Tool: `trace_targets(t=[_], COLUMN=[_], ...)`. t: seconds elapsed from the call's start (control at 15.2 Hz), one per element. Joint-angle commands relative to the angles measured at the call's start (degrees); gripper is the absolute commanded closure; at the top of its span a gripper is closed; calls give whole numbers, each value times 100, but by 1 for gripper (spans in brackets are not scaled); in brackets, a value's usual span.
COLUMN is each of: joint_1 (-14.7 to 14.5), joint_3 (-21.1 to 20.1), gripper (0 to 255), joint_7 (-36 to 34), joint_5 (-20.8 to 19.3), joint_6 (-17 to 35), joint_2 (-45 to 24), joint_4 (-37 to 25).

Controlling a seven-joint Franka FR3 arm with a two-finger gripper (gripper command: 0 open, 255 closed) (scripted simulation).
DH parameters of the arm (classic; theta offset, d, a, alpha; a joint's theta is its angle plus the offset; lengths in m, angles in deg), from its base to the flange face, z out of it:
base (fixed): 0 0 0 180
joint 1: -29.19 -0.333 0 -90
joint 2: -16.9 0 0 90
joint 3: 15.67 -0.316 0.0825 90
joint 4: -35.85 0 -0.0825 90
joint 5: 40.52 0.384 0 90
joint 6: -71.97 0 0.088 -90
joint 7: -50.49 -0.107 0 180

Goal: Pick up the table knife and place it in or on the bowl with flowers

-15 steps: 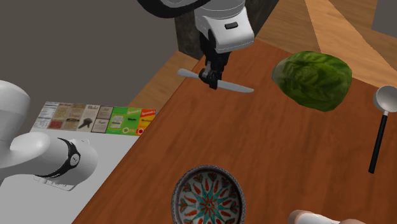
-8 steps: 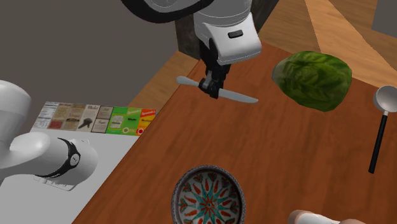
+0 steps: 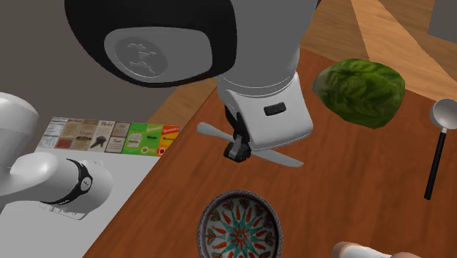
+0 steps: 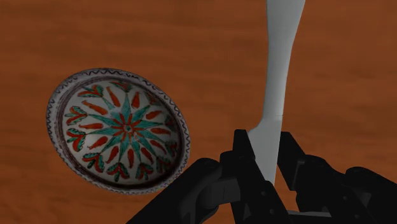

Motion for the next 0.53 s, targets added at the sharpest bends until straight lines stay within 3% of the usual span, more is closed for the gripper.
trace_targets(t=[0.0, 0.46], joint_1=[116, 534], joint_3=[191, 843], gripper=[255, 255], joint_7=[311, 1321], joint_5=[-11, -107], joint_6=[71, 146], joint_2=[63, 83], joint_4=[117, 161])
